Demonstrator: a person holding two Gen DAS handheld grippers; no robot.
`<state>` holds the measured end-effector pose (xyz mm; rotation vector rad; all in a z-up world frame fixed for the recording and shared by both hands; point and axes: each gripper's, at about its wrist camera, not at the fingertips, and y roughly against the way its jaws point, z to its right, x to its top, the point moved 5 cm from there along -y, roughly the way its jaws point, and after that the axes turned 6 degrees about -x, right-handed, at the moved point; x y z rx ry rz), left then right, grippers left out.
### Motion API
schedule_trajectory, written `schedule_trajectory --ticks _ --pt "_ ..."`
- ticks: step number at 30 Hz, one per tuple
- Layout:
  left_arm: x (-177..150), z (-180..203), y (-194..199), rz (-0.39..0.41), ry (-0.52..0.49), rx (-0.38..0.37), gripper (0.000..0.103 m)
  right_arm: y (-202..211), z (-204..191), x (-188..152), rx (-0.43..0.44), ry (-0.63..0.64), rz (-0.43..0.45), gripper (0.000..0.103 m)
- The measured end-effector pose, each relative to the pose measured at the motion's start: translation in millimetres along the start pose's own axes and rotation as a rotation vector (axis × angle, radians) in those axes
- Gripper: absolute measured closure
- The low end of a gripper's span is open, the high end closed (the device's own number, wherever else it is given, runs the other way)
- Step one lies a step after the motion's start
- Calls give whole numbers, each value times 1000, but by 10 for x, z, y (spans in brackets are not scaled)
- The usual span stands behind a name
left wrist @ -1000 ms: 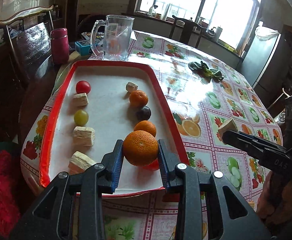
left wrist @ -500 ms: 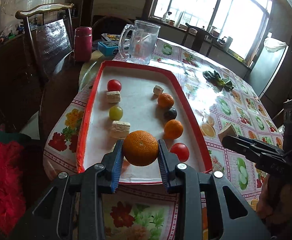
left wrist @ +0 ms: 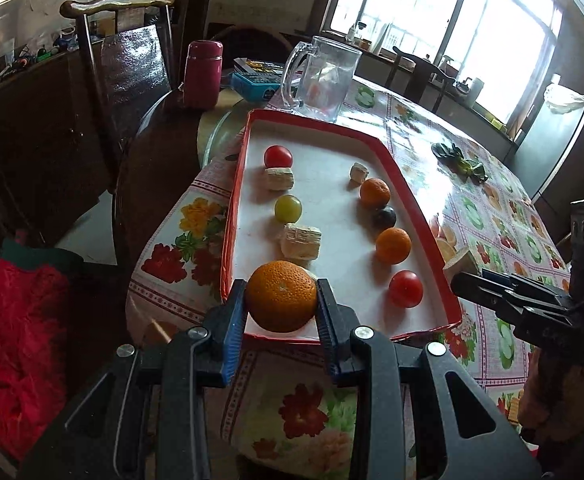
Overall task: Organize fruits
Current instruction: 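Carry the orange in the left tool over the tray while the right tool carries the block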
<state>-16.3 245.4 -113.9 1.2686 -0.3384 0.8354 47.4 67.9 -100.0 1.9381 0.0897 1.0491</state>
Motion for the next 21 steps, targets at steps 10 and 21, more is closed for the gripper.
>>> schedule_trajectory --ticks 10,21 --pt "11 -3 -160 -23 -13 5 72 -186 -9 0 -32 34 -33 68" --pt "78 -109 -330 -41 5 6 72 -315 10 74 -68 51 -30 68"
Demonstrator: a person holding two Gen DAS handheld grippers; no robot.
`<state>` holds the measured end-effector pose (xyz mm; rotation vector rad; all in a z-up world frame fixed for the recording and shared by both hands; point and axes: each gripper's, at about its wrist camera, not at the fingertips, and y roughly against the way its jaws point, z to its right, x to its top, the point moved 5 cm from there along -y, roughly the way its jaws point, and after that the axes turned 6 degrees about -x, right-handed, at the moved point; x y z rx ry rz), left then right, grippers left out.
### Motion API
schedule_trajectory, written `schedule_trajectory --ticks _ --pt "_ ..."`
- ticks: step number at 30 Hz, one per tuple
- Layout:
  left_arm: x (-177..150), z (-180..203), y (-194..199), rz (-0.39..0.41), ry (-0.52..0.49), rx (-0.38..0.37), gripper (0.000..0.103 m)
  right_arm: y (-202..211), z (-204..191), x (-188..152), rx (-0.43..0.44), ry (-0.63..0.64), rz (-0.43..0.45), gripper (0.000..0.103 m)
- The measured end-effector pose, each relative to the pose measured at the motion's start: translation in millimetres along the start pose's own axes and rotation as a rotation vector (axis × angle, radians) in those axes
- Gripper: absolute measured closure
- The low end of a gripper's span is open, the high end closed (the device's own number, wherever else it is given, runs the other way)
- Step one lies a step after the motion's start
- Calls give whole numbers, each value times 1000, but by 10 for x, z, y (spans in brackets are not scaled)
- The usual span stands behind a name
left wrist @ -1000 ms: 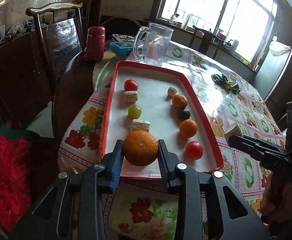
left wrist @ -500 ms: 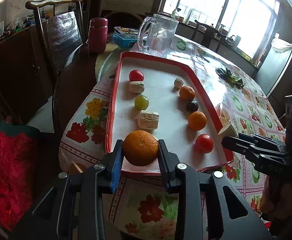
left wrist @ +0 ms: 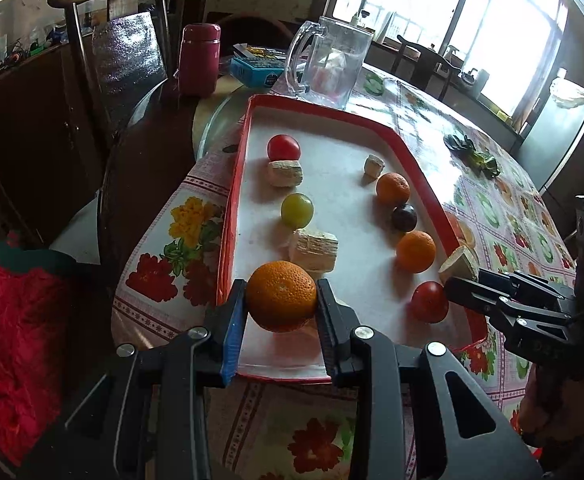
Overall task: Organize fruits
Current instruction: 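Carry the orange in the left tool over the tray while the right tool carries the block, then open the left tool to drop the orange in the tray while the right tool releases the block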
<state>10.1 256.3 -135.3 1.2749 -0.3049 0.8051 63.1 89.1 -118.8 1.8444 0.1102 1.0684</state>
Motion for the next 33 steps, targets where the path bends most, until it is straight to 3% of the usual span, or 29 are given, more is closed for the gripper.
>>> schedule_trajectory --ticks 16,23,33 --pt "22 -26 -43 -5 6 0 71 -54 22 36 27 -7 -7 67" --pt "-4 38 -29 -13 -15 -2 58 -11 6 12 36 0 -11 64" --pt "-78 117 139 7 -41 -22 48 231 14 -30 65 40 15 53"
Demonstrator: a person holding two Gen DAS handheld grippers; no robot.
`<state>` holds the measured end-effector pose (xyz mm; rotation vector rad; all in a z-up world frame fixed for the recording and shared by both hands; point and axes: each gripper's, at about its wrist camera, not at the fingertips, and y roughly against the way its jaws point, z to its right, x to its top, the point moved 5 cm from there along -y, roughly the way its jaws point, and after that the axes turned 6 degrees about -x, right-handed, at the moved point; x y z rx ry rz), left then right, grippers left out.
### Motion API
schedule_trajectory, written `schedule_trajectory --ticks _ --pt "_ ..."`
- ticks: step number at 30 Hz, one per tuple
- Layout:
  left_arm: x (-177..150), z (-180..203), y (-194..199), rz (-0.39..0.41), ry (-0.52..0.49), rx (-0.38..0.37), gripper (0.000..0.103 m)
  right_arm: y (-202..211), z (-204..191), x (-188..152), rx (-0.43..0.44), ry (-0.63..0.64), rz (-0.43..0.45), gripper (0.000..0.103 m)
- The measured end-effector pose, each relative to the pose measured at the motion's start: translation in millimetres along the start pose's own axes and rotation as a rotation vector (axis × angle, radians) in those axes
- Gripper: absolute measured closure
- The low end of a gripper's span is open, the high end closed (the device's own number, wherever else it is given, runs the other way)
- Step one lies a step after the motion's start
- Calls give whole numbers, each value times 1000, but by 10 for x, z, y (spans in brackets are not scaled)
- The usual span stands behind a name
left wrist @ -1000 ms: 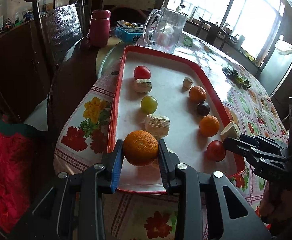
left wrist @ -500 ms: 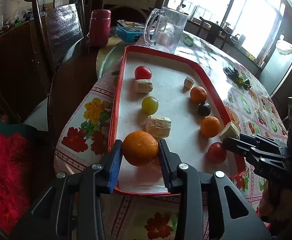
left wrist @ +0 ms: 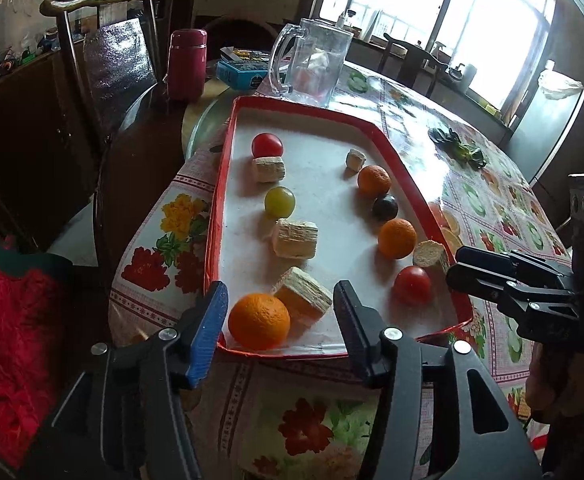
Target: Organize fruits
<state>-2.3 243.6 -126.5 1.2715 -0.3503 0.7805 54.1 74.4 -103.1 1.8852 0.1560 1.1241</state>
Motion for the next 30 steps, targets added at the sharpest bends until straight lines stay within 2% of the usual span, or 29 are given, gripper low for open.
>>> schedule_trajectory --ticks 3,8,10,12,18,26,30 --pt "-34 30 75 8 -20 9 41 59 39 -14 22 -3 -4 53" --pt "-77 120 230 12 -59 6 41 175 93 31 46 41 -14 50" --pt "-93 185 292 20 -87 3 39 245 100 54 52 80 -3 39" --pt "-115 230 332 24 -104 4 30 304 111 55 45 114 7 31" --pt "-243 243 354 13 -120 30 29 358 68 -28 55 202 -10 22" --pt "-354 316 399 12 -133 43 29 377 -148 -238 77 372 -32 18" --pt "-359 390 465 30 -159 51 24 387 -235 -303 85 449 -39 17"
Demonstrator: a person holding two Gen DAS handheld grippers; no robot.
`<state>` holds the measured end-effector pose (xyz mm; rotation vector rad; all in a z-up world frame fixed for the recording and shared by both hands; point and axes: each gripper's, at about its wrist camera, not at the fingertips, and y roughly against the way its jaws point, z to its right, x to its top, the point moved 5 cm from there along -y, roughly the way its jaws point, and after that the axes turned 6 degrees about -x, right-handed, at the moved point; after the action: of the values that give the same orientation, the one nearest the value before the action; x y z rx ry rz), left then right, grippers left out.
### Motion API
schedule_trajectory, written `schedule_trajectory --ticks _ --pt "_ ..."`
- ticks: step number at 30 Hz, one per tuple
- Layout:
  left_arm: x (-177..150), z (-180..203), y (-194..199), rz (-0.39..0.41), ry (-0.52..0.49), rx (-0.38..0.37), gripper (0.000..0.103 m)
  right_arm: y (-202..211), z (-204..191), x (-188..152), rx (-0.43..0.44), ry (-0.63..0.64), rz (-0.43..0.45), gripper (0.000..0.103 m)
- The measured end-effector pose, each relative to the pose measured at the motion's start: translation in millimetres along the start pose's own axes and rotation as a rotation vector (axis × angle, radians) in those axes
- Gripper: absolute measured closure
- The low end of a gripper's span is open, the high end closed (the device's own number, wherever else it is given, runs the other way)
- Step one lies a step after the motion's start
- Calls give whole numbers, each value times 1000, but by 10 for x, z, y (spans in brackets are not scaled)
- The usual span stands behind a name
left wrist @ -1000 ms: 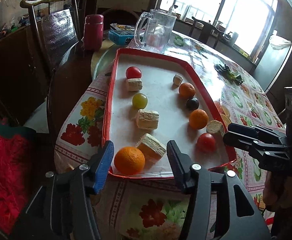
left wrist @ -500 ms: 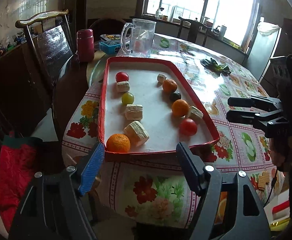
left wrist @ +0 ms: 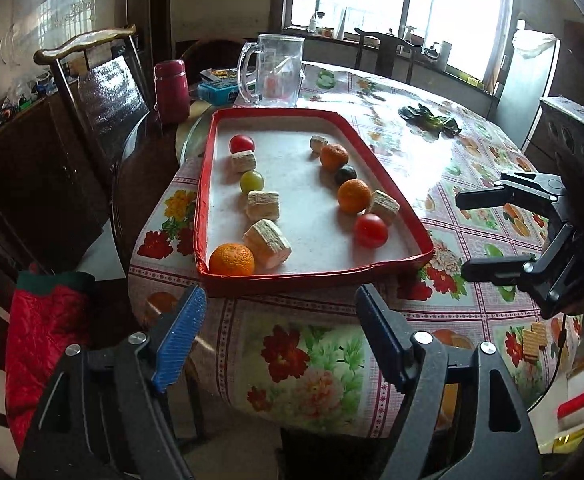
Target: Organize fruits
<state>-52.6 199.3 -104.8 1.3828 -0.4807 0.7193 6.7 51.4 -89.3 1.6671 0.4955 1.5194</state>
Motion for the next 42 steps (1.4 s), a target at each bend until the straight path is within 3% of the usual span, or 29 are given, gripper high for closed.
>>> schedule_trajectory --ticks 3,22,42 --pt "15 47 68 24 -21 4 20 1 -41 -22 -4 45 -4 17" --pt "31 353 231 63 -133 57 20 82 -248 -77 11 169 18 16" --pt "76 375 325 112 -156 109 20 98 -213 2 1 166 57 16"
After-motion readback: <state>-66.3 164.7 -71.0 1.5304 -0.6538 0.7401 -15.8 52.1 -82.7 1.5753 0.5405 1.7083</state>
